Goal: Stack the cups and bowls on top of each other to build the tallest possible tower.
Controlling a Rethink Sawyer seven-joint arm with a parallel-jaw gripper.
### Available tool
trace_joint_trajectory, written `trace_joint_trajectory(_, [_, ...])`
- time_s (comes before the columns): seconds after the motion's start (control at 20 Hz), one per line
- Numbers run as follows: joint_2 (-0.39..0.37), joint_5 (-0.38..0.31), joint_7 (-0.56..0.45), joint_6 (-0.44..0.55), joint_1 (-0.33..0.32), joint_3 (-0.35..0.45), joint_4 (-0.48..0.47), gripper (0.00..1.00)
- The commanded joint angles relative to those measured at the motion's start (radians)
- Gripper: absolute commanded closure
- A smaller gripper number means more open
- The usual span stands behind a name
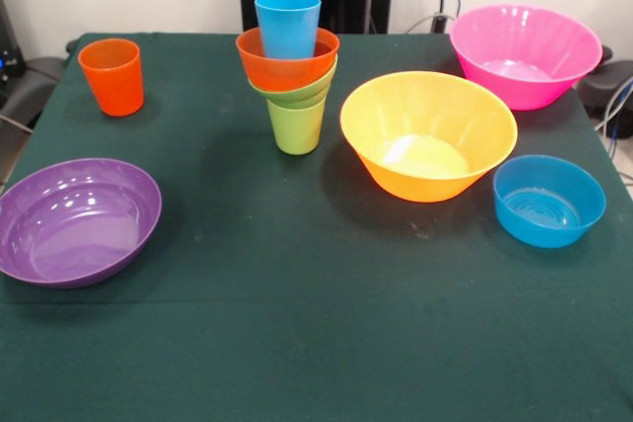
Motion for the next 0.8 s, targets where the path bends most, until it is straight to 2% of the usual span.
trace_joint_trajectory(0.05, [0.047,-0.076,-0.070,-0.087,0.003,0.031,0.033,1.00])
trace_joint_trajectory(0.5, [0.079,-0.113,-0.011,-0.162,0.023,0.022,0.040,1.00])
trace_joint_trajectory(0.8, [0.085,-0.119,-0.001,-0.165,0.031,0.019,0.036,1.00])
